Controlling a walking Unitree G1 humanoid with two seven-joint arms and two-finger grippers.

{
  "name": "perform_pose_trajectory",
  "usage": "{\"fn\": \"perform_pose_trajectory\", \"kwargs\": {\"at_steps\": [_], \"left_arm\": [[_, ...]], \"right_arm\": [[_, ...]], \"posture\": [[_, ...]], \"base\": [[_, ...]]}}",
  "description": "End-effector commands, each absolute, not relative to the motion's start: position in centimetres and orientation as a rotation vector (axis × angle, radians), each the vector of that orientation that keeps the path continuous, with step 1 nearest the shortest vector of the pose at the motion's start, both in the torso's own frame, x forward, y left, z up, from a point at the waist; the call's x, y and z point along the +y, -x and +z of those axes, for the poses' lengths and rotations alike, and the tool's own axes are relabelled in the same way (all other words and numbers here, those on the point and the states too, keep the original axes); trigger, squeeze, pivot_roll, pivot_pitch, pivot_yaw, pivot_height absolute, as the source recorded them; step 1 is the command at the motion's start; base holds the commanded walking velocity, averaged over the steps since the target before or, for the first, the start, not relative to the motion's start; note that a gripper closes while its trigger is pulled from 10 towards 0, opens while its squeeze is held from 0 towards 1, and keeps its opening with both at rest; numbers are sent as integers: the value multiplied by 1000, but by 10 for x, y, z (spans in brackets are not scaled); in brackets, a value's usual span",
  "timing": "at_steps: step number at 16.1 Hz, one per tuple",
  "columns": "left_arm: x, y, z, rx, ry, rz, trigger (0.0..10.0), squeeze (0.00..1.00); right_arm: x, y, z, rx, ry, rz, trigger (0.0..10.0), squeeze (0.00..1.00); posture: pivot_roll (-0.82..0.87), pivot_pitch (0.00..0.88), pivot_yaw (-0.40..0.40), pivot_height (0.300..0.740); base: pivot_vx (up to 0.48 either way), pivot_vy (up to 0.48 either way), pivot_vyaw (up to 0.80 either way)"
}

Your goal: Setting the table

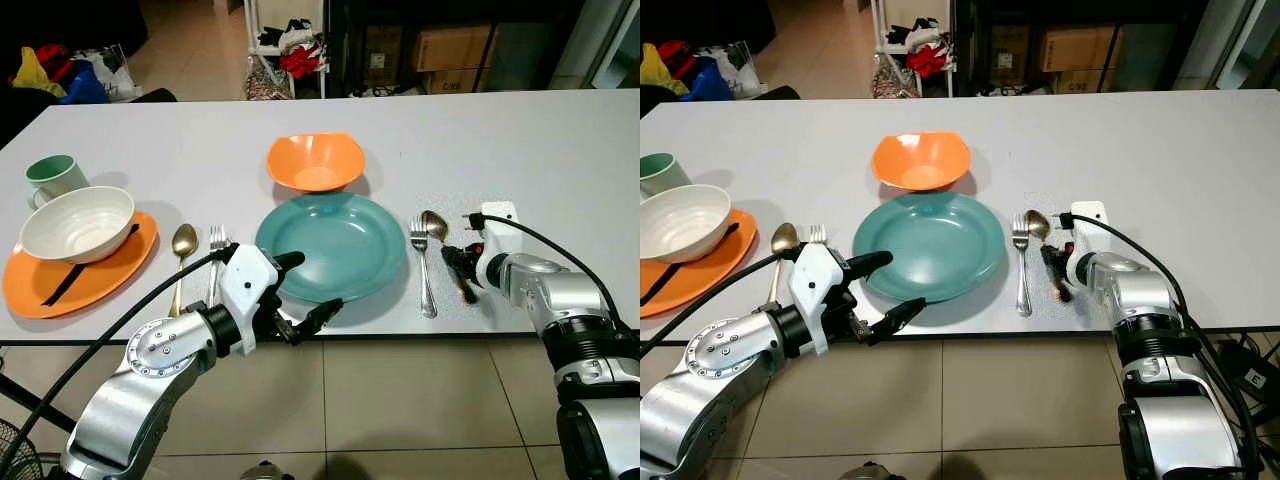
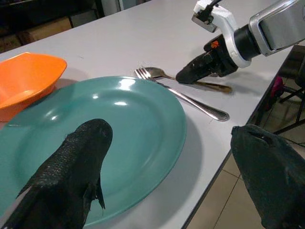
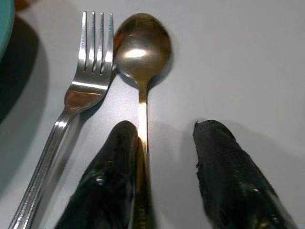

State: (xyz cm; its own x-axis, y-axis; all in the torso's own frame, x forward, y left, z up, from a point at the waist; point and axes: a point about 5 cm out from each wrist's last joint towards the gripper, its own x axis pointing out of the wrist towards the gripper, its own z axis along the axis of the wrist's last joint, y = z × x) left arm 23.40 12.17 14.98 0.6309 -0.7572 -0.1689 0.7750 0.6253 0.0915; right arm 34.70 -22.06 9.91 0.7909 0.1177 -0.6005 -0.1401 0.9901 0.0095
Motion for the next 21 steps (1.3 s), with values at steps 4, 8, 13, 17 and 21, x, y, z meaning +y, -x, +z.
{"fn": "perform_pose_trajectory", "kwargs": {"at_steps": [4, 8, 13, 17, 21], "left_arm": [[125, -236, 155, 92, -185, -863, 10000, 0], [125, -238, 156, 85, -184, -853, 10000, 0], [126, -249, 161, 32, -194, -756, 10000, 0], [126, -255, 166, -24, -178, -634, 10000, 0], [129, -260, 165, -53, -174, -496, 10000, 0]], "right_arm": [[-220, -341, 87, 711, 26, 138, 0, 0], [-219, -340, 86, 717, 22, 142, 0, 0], [-218, -335, 84, 684, -14, 106, 0, 0], [-225, -332, 99, 534, -48, 38, 0, 0], [-220, -313, 155, 162, -76, -1, 5294, 0]], "posture": [[79, 0, 58, 740], [76, 0, 59, 740], [74, 0, 82, 740], [81, 0, 84, 740], [69, 0, 91, 740]], "base": [[0, 0, 0], [0, 0, 0], [0, 0, 0], [0, 0, 0], [0, 0, 0]]}}
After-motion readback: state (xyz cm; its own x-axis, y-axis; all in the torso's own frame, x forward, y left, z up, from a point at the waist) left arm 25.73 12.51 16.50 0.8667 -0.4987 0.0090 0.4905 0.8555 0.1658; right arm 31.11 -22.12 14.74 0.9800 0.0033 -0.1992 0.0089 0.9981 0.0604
